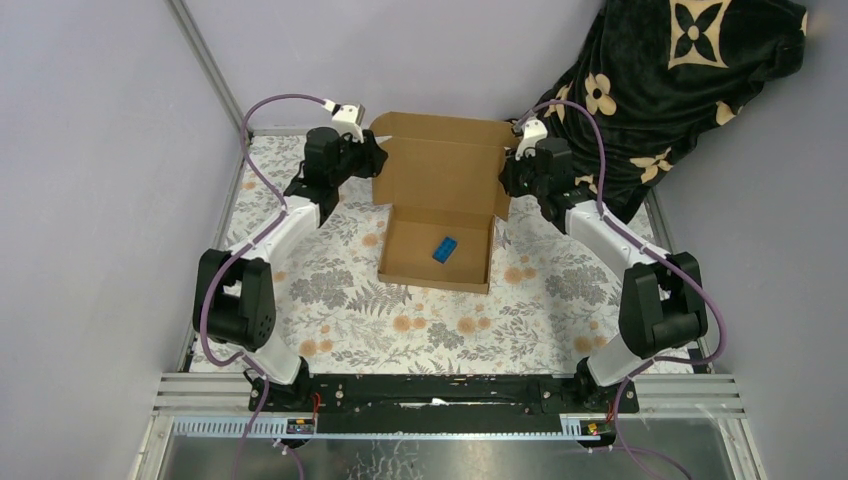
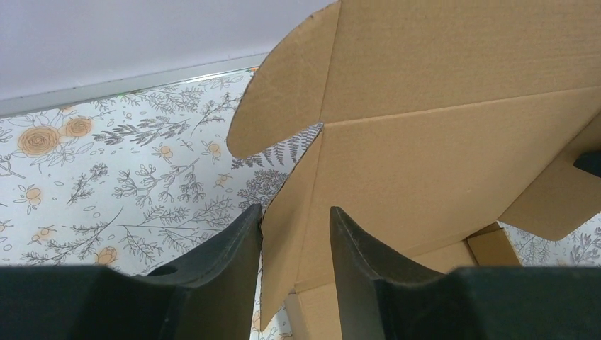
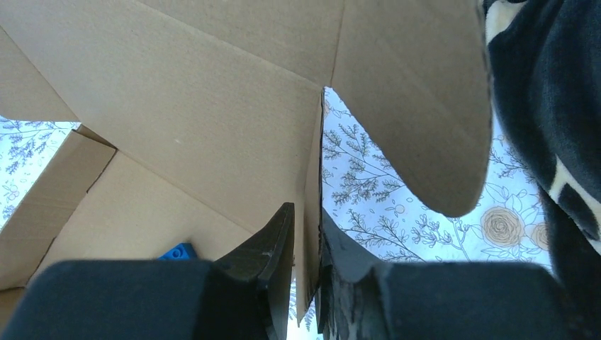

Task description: Fold the paper box

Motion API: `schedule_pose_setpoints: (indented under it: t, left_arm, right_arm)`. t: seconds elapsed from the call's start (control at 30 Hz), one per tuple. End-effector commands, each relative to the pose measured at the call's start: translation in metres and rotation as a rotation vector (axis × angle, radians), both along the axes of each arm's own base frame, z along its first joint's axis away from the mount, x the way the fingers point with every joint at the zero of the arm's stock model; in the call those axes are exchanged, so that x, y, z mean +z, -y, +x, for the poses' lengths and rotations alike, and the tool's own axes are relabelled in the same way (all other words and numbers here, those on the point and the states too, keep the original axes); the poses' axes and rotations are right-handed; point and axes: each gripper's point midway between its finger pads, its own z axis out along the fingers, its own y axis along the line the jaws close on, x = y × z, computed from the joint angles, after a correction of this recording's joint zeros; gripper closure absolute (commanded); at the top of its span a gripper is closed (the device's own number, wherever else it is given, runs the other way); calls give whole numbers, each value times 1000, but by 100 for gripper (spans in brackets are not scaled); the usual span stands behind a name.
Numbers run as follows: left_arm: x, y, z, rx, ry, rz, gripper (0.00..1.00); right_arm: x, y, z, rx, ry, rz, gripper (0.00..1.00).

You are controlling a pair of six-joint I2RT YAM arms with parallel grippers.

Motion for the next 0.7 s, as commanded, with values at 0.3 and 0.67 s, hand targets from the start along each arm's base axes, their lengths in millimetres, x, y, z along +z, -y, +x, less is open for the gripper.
schedule_pose_setpoints:
  t: [0.3,0.67]
  left_arm:
    - [41,-3,9,-79,84,35,53]
    - [42,-1,12,-125,85,86,54]
  right_arm:
    - [32,-1,-10,11,122,-39,78]
    - [27,-5,-14,20,118,-61,78]
